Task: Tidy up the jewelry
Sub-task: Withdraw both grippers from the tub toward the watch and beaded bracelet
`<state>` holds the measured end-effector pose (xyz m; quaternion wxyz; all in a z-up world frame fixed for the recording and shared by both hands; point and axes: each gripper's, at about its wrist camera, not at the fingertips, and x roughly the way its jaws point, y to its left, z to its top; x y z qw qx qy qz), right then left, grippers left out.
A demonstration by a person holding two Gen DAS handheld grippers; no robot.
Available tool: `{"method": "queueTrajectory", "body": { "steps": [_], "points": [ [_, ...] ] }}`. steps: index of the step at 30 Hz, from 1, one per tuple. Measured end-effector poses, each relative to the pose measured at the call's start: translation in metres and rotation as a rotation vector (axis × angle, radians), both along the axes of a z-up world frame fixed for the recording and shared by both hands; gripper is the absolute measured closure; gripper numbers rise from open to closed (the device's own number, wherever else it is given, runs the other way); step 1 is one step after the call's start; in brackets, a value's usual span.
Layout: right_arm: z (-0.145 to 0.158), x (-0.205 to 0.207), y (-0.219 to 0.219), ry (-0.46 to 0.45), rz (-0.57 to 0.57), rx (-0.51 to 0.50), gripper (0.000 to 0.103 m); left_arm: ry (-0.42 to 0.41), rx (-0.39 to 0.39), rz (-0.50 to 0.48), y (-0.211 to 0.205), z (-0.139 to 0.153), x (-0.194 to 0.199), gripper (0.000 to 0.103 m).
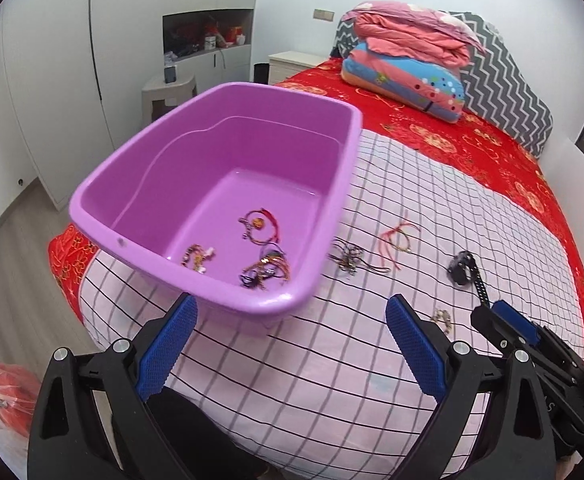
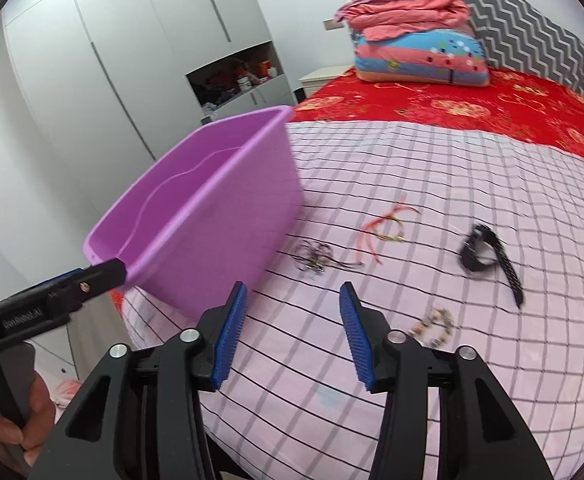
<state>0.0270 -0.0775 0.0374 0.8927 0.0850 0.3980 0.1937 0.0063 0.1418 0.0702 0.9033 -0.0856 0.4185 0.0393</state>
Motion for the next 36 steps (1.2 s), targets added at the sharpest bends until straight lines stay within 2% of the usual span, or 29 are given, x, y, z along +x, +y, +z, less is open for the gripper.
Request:
{"method": "queueTrajectory", "body": {
  "steps": [10, 14, 19, 24, 26, 32, 36],
  "points": [
    [-0.028, -0.023, -0.091, 0.005, -0.106, -0.035, 0.053, 0.008, 0.0, -0.046, -0.071, -0.021, -0.004, 0.008],
    [-0.043, -0.019, -0.129, 0.01, -0.121, -0.054, 0.052, 0.034, -0.007, -0.034, -0.102, -0.041, 0.002, 0.008],
    [-0.06, -0.007, -0.162, -0.003, -0.088, -0.117, 0.052, 0.065, -0.019, -0.003, -0.136, -0.074, 0.008, 0.008],
    [-0.076, 0.014, -0.182, -0.02, -0.014, -0.204, 0.052, 0.142, -0.066, 0.084, -0.162, -0.117, 0.02, 0.007],
    [-0.082, 0.023, -0.186, -0.025, 0.015, -0.22, 0.052, 0.147, -0.079, 0.109, -0.17, -0.129, 0.023, 0.007],
    [-0.105, 0.053, -0.199, 0.007, 0.059, -0.206, 0.052, 0.158, -0.055, 0.16, -0.191, -0.153, 0.035, 0.007],
    [-0.119, 0.069, -0.203, 0.018, 0.078, -0.201, 0.052, 0.166, -0.004, 0.174, -0.2, -0.165, 0.046, 0.007]
  ]
}}
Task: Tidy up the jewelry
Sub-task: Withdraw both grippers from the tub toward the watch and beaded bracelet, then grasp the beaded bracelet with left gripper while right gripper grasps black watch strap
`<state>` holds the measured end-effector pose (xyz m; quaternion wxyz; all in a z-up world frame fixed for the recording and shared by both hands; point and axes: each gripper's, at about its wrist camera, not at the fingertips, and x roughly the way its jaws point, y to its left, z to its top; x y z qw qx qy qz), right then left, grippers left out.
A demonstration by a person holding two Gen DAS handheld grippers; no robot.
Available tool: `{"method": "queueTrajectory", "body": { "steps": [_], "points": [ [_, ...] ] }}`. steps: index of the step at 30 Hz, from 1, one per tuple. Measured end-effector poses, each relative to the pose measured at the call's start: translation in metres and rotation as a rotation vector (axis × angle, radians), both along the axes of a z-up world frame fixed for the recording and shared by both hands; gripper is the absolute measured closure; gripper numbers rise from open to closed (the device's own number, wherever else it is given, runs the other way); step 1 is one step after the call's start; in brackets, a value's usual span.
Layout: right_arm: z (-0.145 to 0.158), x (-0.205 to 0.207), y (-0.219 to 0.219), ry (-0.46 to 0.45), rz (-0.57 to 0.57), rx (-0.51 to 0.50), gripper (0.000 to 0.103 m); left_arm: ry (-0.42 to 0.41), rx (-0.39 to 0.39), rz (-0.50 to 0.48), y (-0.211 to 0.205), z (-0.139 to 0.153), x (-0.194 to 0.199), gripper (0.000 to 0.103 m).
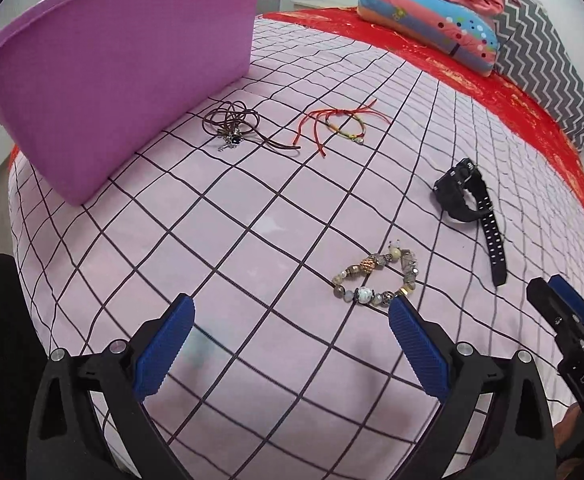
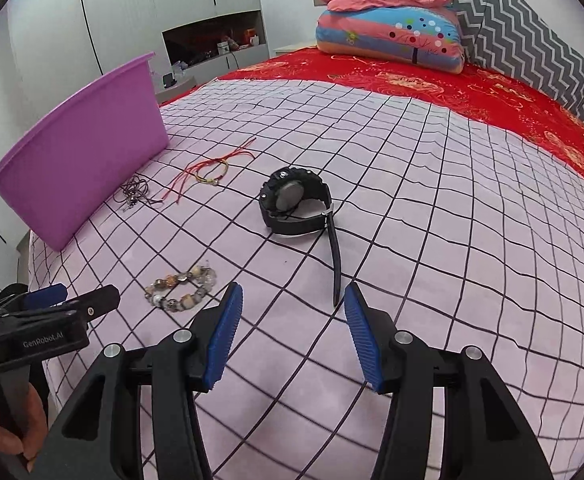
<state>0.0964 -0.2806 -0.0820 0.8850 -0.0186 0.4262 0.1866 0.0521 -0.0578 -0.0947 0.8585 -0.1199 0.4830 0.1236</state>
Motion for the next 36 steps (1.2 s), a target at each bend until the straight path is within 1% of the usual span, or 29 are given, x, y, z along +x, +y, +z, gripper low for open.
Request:
{"method": "queueTrajectory", "body": {
  "steps": [6, 14, 23, 27, 36],
  "points": [
    [-0.017, 0.021, -0.005, 0.018, 0.017, 0.024, 0.052, 0.019, 0.019, 0.022, -0.004, -0.017, 0.014, 0.007],
    [-0.032, 0.045, -0.004, 0.032, 0.037, 0.027, 0.052, 0.033, 0.044, 0.027, -0.008, -0.033, 0.027, 0.007],
    [-0.045, 0.062, 0.003, 0.047, 0.062, 0.017, 0.052, 0.023, 0.051, 0.026, -0.012, -0.039, 0.034, 0.007],
    [-0.051, 0.069, 0.005, 0.064, 0.067, 0.008, 0.052, 0.037, 0.084, 0.019, -0.016, -0.043, 0.037, 0.006],
    [-0.059, 0.08, 0.014, 0.071, 0.08, -0.02, 0.052, 0.033, 0.102, 0.036, -0.019, -0.046, 0.045, 0.005]
  ]
}}
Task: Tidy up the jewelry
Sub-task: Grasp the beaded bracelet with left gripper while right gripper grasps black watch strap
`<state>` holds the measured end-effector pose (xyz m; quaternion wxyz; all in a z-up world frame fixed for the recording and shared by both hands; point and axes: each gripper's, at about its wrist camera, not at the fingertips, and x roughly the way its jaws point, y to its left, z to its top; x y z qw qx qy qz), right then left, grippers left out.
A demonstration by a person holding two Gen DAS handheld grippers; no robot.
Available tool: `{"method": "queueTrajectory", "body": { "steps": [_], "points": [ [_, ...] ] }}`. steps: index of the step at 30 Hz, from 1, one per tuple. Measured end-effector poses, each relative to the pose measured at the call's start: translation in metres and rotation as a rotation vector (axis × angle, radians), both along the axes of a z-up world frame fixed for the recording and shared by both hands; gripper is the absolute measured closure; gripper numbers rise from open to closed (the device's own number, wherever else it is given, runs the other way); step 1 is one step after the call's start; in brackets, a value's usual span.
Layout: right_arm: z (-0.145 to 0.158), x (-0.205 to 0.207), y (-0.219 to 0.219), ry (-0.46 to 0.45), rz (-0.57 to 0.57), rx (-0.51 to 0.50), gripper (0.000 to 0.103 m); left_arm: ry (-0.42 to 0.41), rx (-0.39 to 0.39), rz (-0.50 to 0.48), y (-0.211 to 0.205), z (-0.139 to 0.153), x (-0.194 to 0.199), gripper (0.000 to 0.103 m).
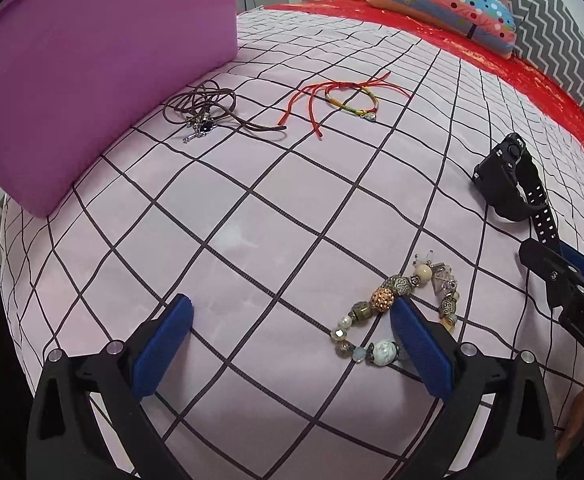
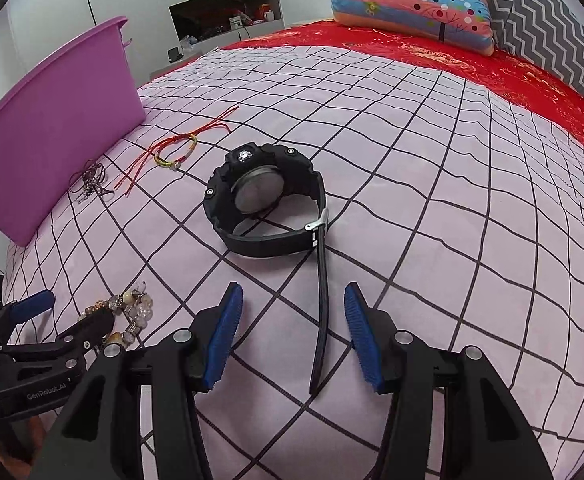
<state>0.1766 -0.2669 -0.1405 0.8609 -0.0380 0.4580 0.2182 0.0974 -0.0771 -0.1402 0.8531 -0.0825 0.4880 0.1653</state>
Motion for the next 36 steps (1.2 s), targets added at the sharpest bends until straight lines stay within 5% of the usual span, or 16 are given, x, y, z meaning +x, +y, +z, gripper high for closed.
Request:
{"method": "queueTrajectory", "body": {
  "steps": [20, 26, 30, 36],
  "points": [
    [-0.009, 0.018, 0.02, -0.034, 0.088, -0.115, 0.053, -0.018, 0.031, 0.044, -0.008, -0.004, 0.012, 0.006],
    [-0.009, 0.018, 0.026, -0.055, 0.093, -0.16, 0.069, -0.021, 0.039, 0.035, -0.013, -0.005, 0.015, 0.008],
    [-0.009, 0.017, 0.032, -0.068, 0.089, -0.194, 0.093, -0.032, 0.047, 0.003, -0.019, -0.003, 0.014, 0.021],
    [-0.007, 0.015, 0.033, -0.067, 0.058, -0.191, 0.099, -0.054, 0.019, -0.068, -0.027, 0.002, 0.014, 0.058]
  ]
}}
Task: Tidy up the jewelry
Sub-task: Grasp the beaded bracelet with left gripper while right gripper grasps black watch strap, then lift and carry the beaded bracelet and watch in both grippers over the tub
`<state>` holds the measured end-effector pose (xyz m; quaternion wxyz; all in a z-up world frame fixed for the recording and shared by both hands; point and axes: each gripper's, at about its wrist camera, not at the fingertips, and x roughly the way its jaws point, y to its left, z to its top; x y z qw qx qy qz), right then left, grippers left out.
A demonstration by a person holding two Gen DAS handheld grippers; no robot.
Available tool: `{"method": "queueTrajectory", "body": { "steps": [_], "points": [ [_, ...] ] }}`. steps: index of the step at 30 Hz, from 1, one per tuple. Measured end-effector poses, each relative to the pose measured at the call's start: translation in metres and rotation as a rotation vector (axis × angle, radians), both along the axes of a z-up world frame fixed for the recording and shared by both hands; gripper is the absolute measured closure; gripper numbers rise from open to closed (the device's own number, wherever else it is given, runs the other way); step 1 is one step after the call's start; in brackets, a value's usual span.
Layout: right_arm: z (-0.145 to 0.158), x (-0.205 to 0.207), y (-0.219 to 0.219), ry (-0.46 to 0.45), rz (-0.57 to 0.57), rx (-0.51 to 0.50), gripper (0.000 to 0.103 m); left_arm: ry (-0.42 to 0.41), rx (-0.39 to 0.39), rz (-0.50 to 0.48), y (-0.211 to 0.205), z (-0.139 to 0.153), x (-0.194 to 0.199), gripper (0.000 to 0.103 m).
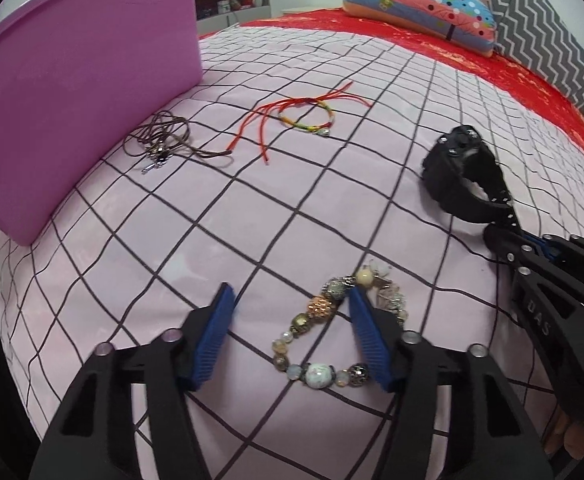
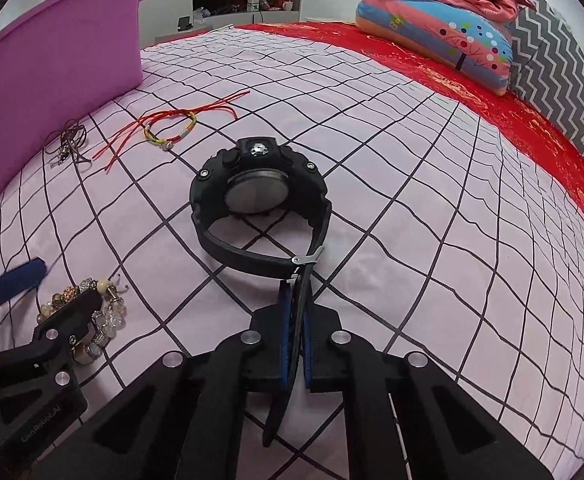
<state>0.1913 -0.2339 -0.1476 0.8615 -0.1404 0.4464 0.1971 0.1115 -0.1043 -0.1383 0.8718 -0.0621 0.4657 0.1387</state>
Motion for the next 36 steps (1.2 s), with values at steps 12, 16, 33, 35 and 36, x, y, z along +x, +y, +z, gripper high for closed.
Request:
{"method": "queueTrajectory", "body": {
  "steps": [12, 16, 33, 35, 36],
  "points": [
    [0.007, -0.017, -0.003, 0.019, -0.097, 0.109, 0.1, -0.011, -0.181, -0.126, 0.024, 0.006, -0.004, 0.092],
    [0.012, -0.028, -0.003, 0.025, -0.135, 0.153, 0.1, -0.008, -0.222, -0.162, 0.033, 0.01, -0.008, 0.092],
    [0.045, -0.086, -0.008, 0.001, -0.295, 0.339, 0.1, -0.082, -0.245, -0.318, 0.057, 0.052, -0.03, 0.092],
    [0.049, -0.092, -0.008, -0.004, -0.304, 0.354, 0.1, -0.097, -0.237, -0.336, 0.059, 0.061, -0.034, 0.092],
    [0.053, -0.097, -0.007, -0.009, -0.31, 0.361, 0.1, -0.1, -0.238, -0.343, 0.06, 0.064, -0.035, 0.092]
  ]
}}
